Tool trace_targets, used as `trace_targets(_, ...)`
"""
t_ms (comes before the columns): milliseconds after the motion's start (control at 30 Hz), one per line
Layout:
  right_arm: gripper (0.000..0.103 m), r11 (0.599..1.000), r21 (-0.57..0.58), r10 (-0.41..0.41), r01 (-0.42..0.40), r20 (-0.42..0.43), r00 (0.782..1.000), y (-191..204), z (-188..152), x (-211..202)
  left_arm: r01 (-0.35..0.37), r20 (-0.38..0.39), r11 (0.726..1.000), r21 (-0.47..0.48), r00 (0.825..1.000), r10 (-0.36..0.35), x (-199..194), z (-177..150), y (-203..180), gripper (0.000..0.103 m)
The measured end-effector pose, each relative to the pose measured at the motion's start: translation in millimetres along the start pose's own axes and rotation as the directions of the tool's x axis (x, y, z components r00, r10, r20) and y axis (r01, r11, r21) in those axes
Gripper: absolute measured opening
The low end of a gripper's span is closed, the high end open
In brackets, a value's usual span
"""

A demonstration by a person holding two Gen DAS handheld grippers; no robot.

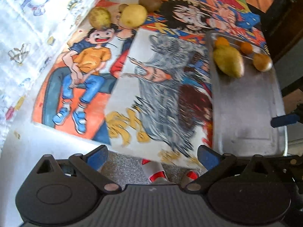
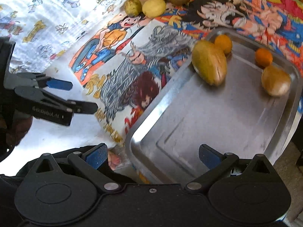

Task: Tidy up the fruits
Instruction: 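Withdraw both tools from the tray toward the remaining fruit cluster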

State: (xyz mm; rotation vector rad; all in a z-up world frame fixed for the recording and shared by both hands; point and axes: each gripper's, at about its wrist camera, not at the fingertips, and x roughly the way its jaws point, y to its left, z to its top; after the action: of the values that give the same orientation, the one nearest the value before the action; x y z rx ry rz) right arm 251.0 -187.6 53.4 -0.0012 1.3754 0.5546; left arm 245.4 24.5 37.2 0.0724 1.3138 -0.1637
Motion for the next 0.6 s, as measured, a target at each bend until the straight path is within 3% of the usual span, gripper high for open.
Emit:
trace_targets(367,0.102,0.997,0.027,-0.079,0.078,0.074,0.994,0,42,6,-0.086,0.132,0.995,0.049,0.988,0.079,2,57,32,0.102)
trace_targets(600,0.102,0.991,0.053,-0.129,0.123,0.126,0.984,-6,69,7,-0.138,0.198,0.99,0.02,0.971,0.132,11,81,47,0.102)
